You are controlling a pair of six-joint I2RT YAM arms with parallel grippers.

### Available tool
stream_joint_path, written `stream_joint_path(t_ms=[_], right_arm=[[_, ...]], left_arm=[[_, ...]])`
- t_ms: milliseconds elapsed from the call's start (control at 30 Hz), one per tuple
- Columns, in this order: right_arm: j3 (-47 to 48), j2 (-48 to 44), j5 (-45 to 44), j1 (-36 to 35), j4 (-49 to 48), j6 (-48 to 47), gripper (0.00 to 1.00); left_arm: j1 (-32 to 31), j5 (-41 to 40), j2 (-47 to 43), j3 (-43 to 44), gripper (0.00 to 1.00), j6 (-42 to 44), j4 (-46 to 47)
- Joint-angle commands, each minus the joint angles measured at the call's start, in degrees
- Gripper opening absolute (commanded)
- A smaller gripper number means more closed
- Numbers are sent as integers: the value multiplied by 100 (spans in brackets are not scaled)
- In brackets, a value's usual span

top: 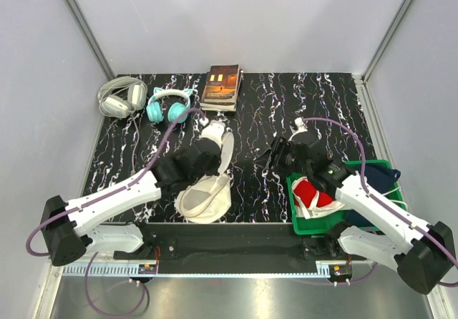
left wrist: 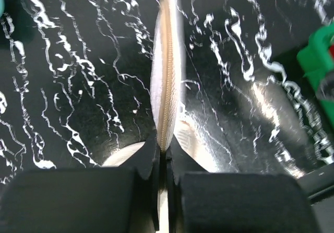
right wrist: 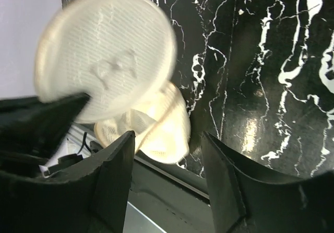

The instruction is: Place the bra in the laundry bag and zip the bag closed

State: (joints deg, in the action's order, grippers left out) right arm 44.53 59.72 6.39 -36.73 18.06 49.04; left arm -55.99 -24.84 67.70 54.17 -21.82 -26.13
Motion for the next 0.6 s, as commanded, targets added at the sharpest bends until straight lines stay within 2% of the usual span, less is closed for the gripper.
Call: stream_joint_path(t_ms=[0,100,233,300,400,567], right_arm=[[-173,-154,87,8,75,-281,63],[-252,240,415,-246,-390,-1,68],[-8,1021,-269,-1185,-1058,290,80],[212,1365,-559,-1529,-1182,439,83],[319,2007,-726,-1766,-1515,816,82],[328,2824,-745,-2066,-2429,1300,73]], left_arm=[[342,58,-310,445,0,-603,-366],[465,32,-424,507,0,-876,-402],[501,-135,-442,603,0,-1157,-402],[518,-170,-495,612,0,-1385,-393],[527,-179,-565,595,0,-1614,-393],[527,-83,-670,524,0,-1746,-314]])
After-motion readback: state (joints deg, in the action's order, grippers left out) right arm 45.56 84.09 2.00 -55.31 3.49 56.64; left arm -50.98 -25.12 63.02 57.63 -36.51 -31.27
